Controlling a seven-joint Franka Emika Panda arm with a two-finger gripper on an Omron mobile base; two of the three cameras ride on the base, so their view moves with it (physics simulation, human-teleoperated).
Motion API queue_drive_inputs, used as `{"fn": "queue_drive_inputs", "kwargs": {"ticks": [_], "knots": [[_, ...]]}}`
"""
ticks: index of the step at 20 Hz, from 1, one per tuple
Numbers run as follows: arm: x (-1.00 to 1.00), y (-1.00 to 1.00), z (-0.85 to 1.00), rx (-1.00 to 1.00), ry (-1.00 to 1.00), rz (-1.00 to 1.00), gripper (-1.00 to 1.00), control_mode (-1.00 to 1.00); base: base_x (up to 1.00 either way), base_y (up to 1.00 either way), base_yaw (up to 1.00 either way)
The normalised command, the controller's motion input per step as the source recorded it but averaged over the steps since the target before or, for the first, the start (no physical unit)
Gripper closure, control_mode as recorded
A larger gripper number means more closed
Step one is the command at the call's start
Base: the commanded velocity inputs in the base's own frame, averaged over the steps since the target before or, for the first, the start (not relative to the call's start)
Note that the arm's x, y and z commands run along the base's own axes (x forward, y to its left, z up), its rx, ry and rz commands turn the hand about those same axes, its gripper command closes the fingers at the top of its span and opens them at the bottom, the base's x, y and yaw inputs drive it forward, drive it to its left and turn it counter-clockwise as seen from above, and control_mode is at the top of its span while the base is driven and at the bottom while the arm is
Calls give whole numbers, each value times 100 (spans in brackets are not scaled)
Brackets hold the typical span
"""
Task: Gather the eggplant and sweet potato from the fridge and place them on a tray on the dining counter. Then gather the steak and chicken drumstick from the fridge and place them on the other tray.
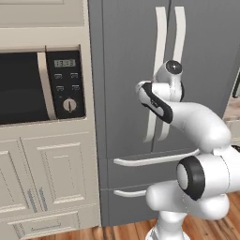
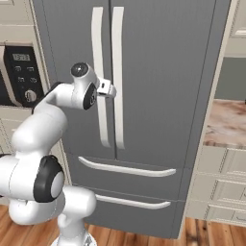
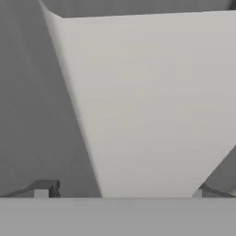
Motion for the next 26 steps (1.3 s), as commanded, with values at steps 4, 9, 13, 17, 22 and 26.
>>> {"fn": "queue_drive_inputs", "kwargs": {"ticks": [4,9,13,17,22,26], "knots": [[27,1,0,0,-2,0,100,-100,0,0,0],[-15,22,0,0,0,0,100,-100,0,0,0],[-41,65,0,0,0,3,100,-100,0,0,0],[-83,56,0,0,0,7,100,-100,0,0,0],[-100,59,9,0,0,5,100,-100,0,0,0],[-79,91,18,0,0,2,100,-100,0,0,0]]}}
